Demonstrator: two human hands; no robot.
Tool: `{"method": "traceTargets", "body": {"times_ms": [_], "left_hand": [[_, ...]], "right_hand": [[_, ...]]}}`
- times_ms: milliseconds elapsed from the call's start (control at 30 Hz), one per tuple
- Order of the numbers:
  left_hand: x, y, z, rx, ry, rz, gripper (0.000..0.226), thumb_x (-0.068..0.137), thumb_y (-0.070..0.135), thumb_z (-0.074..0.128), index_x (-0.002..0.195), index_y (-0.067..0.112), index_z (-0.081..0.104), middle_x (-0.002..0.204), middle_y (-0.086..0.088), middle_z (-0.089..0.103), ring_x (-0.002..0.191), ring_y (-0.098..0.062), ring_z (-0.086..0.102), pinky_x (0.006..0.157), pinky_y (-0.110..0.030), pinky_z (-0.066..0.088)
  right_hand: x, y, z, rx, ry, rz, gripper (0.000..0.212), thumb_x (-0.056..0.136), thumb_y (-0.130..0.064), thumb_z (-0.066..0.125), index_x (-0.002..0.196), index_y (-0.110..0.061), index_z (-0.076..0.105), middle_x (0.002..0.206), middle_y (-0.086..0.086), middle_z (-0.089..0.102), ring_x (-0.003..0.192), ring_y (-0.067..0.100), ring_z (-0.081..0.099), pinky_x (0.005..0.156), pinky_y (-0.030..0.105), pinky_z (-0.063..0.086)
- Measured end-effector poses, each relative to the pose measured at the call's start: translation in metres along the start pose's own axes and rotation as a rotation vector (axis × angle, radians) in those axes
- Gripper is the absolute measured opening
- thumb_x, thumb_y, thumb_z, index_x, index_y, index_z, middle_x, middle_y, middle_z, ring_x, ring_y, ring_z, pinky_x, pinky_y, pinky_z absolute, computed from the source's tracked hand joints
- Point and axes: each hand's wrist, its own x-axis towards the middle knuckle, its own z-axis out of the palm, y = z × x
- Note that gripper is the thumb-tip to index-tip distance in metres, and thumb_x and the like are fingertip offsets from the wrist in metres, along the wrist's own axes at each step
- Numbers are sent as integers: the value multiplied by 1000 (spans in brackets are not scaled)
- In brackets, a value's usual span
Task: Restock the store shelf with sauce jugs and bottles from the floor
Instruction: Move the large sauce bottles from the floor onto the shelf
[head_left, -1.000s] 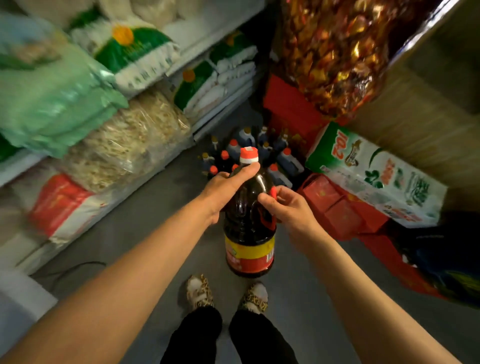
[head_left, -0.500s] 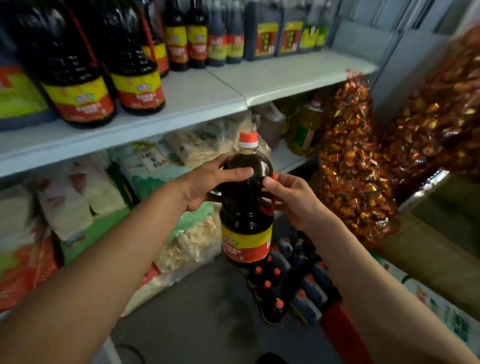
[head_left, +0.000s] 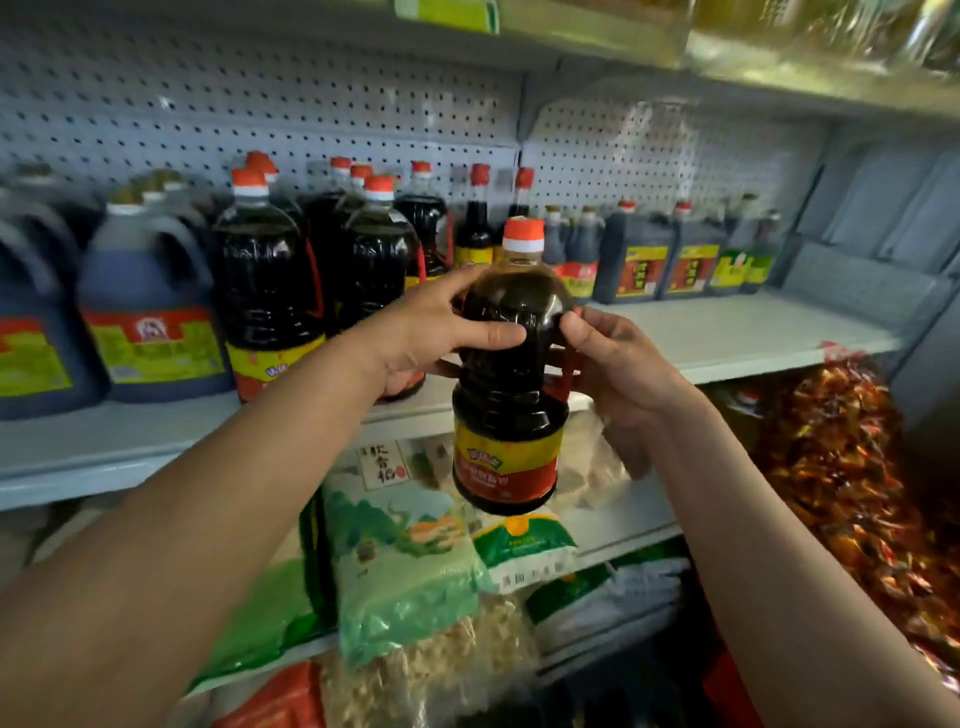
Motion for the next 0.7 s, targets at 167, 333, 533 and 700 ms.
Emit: {"method": "traceTargets", "body": {"times_ms": [167, 333, 533, 700], "left_hand": [[62, 3, -6, 6, 198, 1, 78, 74, 24, 86, 137, 51, 49, 131, 6, 60, 115, -18, 58, 94, -45, 51], [107, -13, -11, 64, 340, 57, 76, 76, 19, 85, 137, 46, 50, 126, 10, 64, 120, -15, 57, 102, -47, 48], [142, -22, -18, 72, 465, 74, 78, 77, 16, 83, 141, 43, 47, 128, 11, 62, 122, -11, 55, 110, -44, 43], [152, -25, -19, 139, 495, 37, 81, 79, 18, 82, 146, 41, 41, 134, 12, 58, 124, -10, 52, 109, -39, 42]], "right_hand": [[85, 3, -30, 47, -103, -4, 85, 63, -57, 89, 123, -5, 58, 110, 11, 68, 105, 28, 66, 85, 40, 56], [151, 32, -48, 109, -218, -11, 84, 78, -49, 83, 132, 6, 50, 122, 25, 59, 116, 39, 56, 101, 61, 44], [205, 51, -53, 127, -309, -29, 53, 99, -29, 58, 136, 8, 46, 132, 29, 55, 126, 43, 54, 105, 53, 45], [213, 66, -54, 110, -274, -30, 77, 88, -45, 74, 142, 1, 43, 139, 25, 56, 132, 41, 53, 111, 55, 43]]}}
